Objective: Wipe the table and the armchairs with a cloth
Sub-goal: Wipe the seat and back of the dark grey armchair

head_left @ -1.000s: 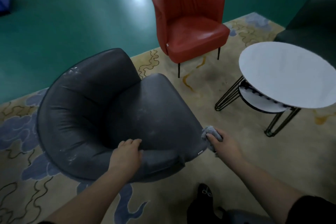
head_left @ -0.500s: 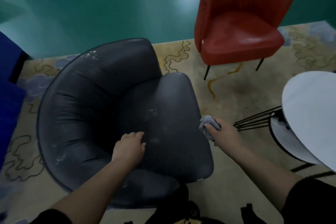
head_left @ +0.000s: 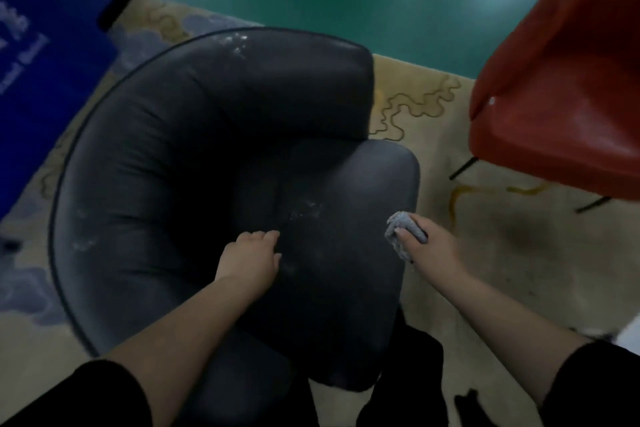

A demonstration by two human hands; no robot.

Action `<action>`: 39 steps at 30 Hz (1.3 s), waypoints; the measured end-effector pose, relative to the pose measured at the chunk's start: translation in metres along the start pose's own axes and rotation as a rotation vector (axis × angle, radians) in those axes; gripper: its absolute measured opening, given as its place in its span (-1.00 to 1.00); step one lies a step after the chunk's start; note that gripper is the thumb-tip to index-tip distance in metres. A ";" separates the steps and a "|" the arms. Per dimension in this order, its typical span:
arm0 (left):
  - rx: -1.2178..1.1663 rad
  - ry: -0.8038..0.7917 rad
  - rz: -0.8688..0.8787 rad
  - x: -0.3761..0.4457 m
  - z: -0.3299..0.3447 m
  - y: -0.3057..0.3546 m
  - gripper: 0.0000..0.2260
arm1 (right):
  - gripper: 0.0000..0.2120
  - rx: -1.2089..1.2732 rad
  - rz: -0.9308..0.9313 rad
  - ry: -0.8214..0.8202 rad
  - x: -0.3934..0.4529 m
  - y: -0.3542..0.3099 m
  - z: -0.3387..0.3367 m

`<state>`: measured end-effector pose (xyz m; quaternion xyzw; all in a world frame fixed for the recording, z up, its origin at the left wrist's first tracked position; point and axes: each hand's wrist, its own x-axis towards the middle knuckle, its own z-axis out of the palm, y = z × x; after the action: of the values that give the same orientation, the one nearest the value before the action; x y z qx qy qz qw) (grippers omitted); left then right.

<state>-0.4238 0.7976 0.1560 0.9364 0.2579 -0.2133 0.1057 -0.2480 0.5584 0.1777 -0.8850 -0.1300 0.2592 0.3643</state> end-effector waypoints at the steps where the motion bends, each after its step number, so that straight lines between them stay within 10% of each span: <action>1: -0.011 0.007 -0.044 0.005 0.002 0.005 -0.55 | -0.85 -0.029 -0.034 -0.044 0.016 0.002 0.000; 26: -0.587 -0.045 -0.796 0.028 0.233 0.081 -0.18 | -0.59 -0.237 -0.377 -0.533 0.166 0.102 0.145; 39: -0.661 0.105 -0.932 0.049 0.299 0.040 0.18 | -0.60 -0.612 -1.312 -0.810 0.143 0.132 0.314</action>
<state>-0.4679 0.6928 -0.1276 0.6503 0.7015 -0.0987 0.2745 -0.2974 0.7070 -0.1563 -0.5277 -0.8056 0.2461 0.1097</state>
